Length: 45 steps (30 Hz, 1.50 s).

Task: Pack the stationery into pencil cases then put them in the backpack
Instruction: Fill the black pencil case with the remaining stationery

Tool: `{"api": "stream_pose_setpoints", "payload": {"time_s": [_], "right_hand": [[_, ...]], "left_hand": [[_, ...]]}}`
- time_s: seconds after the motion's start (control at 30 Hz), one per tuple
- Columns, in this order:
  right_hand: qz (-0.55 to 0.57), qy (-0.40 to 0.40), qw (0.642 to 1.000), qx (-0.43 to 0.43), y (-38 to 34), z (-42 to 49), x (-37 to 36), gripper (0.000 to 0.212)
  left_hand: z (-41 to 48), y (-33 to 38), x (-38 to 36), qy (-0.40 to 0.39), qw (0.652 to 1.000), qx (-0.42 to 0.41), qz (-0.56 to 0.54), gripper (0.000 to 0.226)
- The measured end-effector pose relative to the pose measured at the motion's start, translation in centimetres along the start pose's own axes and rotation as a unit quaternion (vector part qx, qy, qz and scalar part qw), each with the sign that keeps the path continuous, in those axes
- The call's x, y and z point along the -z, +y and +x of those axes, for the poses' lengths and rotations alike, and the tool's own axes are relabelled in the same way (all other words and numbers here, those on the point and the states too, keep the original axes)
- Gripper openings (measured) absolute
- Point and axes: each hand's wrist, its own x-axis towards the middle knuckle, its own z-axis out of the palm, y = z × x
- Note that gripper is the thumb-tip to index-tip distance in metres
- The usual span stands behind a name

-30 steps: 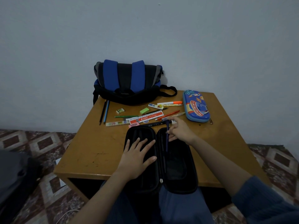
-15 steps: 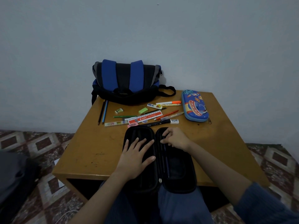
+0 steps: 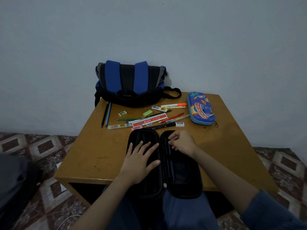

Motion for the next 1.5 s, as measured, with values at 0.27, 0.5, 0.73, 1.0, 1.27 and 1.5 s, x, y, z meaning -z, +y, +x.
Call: {"api": "stream_pose_setpoints", "payload": {"time_s": [0.27, 0.5, 0.73, 1.0, 1.27, 1.5], "right_hand": [[-0.308, -0.022, 0.942, 0.133, 0.2, -0.3, 1.1, 0.034], [-0.327, -0.049, 0.934, 0.134, 0.7, 0.1, 1.4, 0.042], [-0.278, -0.029, 0.954, 0.113, 0.3, 0.6, 1.1, 0.048], [-0.278, 0.022, 0.95, 0.14, 1.3, 0.7, 0.7, 0.039], [-0.285, 0.05, 0.945, 0.149, 2.0, 0.4, 0.2, 0.037], [-0.292, 0.048, 0.945, 0.142, 1.6, -0.2, 0.1, 0.037]], "left_hand": [[-0.2, -0.1, 0.1, 0.003, 1.0, -0.011, -0.012, 0.097], [-0.3, -1.4, 1.8, 0.169, 0.955, 0.041, -0.242, 0.04], [3.2, -9.7, 4.9, 0.256, 0.926, 0.207, -0.184, 0.022], [6.3, -14.4, 4.8, 0.206, 0.917, 0.302, -0.162, 0.035], [6.2, -15.5, 3.2, 0.198, 0.94, 0.263, -0.093, 0.027], [4.8, -15.5, 4.0, 0.237, 0.915, 0.304, -0.122, 0.021]]}}
